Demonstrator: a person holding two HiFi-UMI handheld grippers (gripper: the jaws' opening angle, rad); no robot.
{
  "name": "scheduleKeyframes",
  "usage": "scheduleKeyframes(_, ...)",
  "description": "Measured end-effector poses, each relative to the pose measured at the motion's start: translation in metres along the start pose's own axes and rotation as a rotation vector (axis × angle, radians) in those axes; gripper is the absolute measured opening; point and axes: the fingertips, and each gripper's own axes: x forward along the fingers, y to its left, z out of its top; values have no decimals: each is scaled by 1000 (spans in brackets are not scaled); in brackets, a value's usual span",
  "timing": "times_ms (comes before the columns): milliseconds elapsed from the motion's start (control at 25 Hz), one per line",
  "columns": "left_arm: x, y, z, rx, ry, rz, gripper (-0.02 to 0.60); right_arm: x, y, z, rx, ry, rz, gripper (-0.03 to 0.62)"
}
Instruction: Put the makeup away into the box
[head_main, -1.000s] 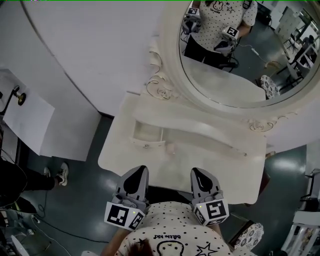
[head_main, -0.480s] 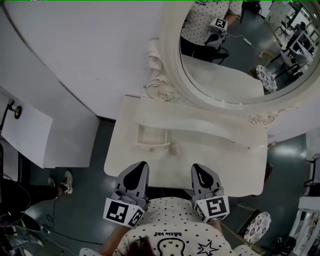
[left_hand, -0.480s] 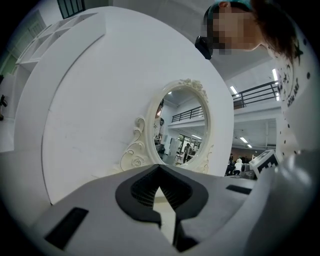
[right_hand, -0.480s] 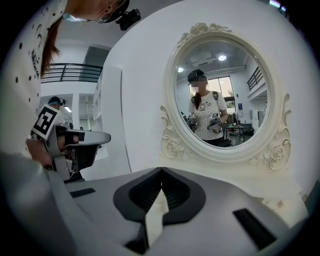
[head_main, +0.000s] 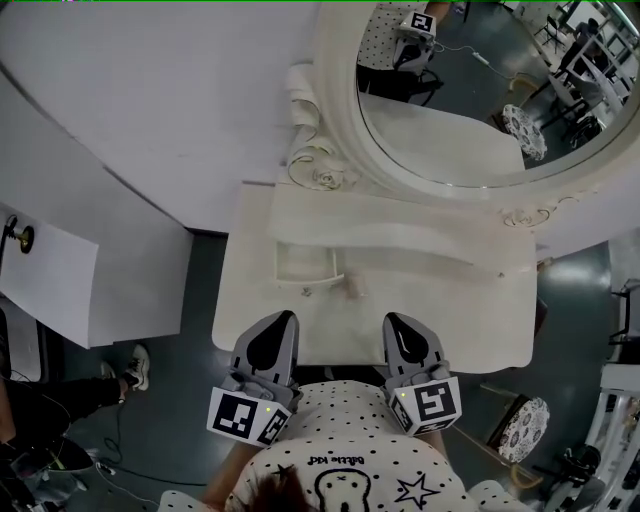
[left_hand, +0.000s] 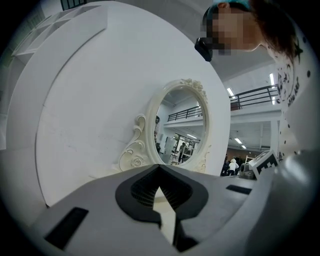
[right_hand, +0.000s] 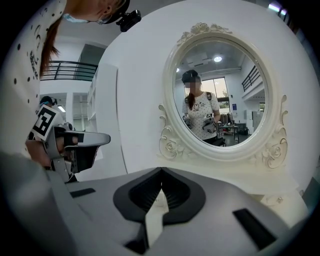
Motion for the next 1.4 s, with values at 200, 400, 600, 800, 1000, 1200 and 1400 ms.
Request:
scheduleKeyframes(200,3,7,-3,-4,16,-10,-5,7,2,-2,8,10,0,8)
scheduleKeyframes(400,7,9,-4,-14,23,-25,-5,18,0,-9,4,43,-11,11)
scheduleKeyframes(600,8,10,-8,-17,38,-38,-5,42,-4,-25,-27,104,-16,92)
scheduleKeyframes(800,10,13,-7,-16,44,-42,-5,75,-8,-54,-68,197,-9,126)
scheduleKeyframes(1000,16,16,-7,-17,52,-44,-5,106,-18,-97,12,330,-21,160)
scheduleKeyframes(1200,22,20,-8,-26,58,-40,-5,129,-23,-123,41,392,-34,175)
scheduleKeyframes(1400,24,24,-9,-33,67,-31,-5,142,-28,-148,57,457,-47,187)
